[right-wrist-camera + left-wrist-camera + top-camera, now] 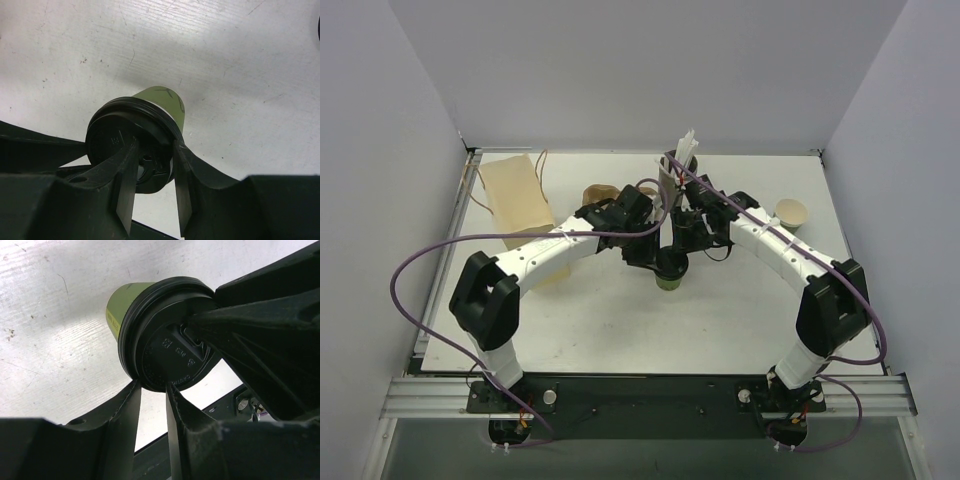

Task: Pack the takeout coffee

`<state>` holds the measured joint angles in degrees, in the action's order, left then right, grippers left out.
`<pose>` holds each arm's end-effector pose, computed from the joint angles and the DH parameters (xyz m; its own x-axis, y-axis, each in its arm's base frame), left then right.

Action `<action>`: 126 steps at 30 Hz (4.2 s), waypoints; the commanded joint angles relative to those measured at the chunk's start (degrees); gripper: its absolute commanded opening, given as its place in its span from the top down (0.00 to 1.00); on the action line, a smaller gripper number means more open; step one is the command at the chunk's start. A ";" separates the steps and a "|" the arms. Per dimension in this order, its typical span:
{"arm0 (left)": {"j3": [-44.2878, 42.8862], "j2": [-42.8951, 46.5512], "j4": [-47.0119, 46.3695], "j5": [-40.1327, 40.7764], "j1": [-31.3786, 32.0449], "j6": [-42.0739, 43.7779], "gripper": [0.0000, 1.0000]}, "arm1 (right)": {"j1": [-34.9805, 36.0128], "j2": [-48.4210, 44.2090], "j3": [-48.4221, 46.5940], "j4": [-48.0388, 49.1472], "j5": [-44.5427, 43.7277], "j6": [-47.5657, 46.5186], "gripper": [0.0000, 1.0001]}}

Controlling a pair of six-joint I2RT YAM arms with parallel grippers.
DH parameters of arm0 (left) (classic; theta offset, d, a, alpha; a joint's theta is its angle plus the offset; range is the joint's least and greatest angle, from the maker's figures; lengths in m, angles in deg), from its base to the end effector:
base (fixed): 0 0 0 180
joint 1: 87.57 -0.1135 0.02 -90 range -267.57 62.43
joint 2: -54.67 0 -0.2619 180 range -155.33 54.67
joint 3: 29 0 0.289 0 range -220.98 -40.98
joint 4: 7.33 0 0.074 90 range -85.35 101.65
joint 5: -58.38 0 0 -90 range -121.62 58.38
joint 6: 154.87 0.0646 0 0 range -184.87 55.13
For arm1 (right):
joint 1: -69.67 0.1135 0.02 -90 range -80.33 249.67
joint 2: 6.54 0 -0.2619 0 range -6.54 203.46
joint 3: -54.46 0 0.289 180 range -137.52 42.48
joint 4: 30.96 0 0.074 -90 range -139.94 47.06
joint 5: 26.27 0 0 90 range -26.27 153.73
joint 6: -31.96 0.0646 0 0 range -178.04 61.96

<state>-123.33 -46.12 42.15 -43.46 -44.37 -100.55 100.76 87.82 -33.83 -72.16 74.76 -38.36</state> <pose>0.3066 -0.3061 0.2246 -0.9302 0.0904 -0.3558 0.2600 0.8464 -0.4647 0.3537 0.2277 0.2431 -0.8004 -0.0967 -0.5916 -0.3701 0.8561 0.3608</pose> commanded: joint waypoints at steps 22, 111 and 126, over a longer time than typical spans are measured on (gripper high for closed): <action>-9.23 -6.96 6.71 9.11 0.04 4.30 0.70 | -0.15 -6.83 6.88 0.12 1.28 9.41 0.74; -0.90 2.43 -4.96 4.28 -1.36 -0.70 0.58 | 6.88 -0.24 3.89 -6.21 -13.49 23.65 0.78; 0.25 4.11 -3.75 2.08 -2.95 -3.69 0.59 | 6.88 -0.33 3.19 -6.65 -14.54 24.09 0.78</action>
<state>-123.35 -43.93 39.15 -40.07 -46.94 -102.51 106.95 85.18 -30.42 -73.66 61.53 -14.56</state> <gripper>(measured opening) 0.422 0.218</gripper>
